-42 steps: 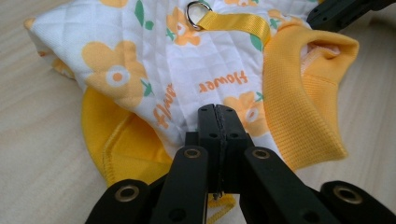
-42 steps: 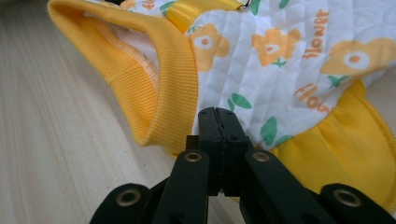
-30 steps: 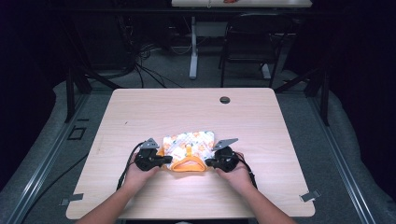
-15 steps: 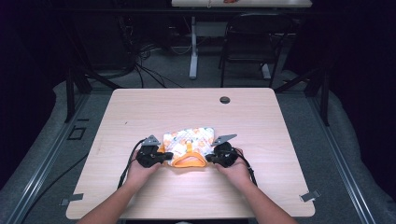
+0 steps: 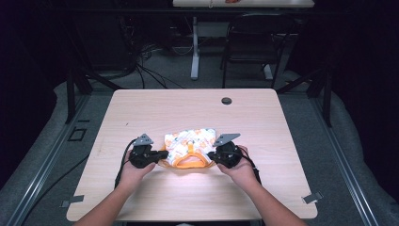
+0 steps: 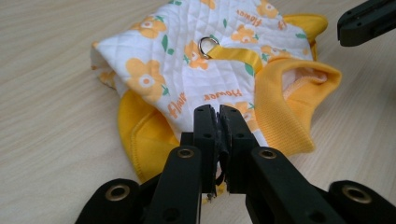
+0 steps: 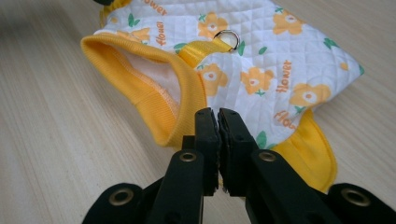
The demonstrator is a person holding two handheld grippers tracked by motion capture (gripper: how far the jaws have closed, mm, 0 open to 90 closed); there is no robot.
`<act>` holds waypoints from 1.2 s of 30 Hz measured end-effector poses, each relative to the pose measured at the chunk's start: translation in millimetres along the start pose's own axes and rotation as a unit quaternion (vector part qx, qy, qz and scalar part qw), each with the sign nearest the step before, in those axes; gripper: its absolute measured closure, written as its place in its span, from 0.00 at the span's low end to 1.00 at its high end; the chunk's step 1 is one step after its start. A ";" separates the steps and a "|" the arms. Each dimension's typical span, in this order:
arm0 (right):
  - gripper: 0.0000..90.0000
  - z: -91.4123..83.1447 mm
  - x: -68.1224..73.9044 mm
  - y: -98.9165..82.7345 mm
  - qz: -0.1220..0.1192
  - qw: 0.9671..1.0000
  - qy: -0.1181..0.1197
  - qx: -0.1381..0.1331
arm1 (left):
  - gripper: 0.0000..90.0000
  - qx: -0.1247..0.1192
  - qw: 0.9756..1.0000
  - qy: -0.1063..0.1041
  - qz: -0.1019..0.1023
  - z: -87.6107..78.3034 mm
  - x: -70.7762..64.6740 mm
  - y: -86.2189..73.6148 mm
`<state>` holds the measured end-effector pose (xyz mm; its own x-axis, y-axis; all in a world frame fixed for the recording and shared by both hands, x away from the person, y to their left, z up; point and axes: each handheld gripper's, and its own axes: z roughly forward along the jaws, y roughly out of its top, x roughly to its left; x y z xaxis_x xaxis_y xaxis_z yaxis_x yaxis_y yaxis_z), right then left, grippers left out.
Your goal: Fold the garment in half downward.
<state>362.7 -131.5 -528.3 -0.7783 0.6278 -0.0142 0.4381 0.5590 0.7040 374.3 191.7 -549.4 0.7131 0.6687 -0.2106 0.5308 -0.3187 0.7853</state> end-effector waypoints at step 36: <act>0.74 -14.7 25.4 -54.1 0.026 1.000 0.001 -0.011 | 0.66 0.024 0.999 0.016 0.018 -31.1 -12.7 -50.2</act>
<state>312.6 -153.8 -556.3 -0.7559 0.6543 0.0242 0.4679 0.5140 0.7190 324.3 220.0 -568.1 0.7173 0.6770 -0.1645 0.5279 -0.3740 0.7625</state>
